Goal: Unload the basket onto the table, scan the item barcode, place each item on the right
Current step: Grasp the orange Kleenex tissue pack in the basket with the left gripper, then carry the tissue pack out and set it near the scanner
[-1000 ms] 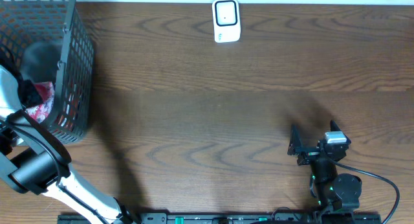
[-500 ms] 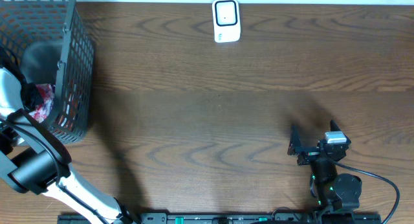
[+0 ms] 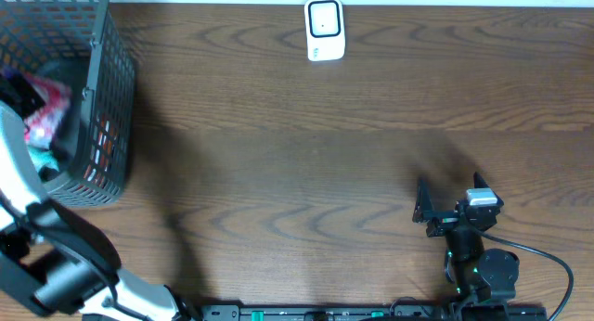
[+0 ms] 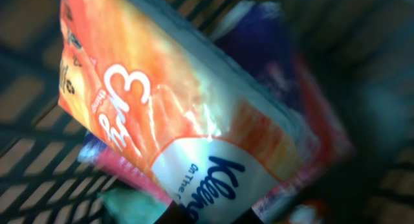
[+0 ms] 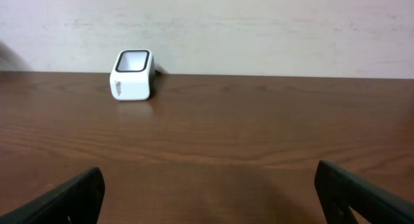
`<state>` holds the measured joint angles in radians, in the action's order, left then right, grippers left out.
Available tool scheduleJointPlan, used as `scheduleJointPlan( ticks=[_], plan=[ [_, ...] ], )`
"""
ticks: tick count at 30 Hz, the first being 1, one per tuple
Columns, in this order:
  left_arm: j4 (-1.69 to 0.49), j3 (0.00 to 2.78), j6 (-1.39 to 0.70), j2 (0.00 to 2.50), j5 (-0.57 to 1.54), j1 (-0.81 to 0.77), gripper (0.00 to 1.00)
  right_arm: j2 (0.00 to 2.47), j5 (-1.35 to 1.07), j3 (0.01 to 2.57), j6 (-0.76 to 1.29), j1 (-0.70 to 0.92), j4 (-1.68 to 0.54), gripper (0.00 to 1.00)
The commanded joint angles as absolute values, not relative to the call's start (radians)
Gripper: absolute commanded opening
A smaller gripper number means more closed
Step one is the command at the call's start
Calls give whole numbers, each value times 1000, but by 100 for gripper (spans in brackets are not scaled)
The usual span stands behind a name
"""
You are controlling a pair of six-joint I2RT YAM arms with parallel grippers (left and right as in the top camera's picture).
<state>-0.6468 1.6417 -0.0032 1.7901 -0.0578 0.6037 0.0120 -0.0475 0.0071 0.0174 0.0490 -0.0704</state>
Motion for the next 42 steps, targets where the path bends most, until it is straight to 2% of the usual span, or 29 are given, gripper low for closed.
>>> scheduleJointPlan(
  ticks=[1,23,30,35,42],
  plan=[
    [-615,1662,-28,1732,126,588,7,7,-39,6,21,41,-75,99],
    [-656,1658,-65,1714,157,565,7,7,-39,6,21,41,-75,99],
    [-576,1658,-68,1639,207,565,7,7,-39,6,21,41,-75,99],
    [-507,1658,-157,1542,213,565,7,7,-39,6,21,41,-75,99],
    [-475,1658,-163,1455,452,543,7,7,-39,6,21,41,-75,99]
  ],
)
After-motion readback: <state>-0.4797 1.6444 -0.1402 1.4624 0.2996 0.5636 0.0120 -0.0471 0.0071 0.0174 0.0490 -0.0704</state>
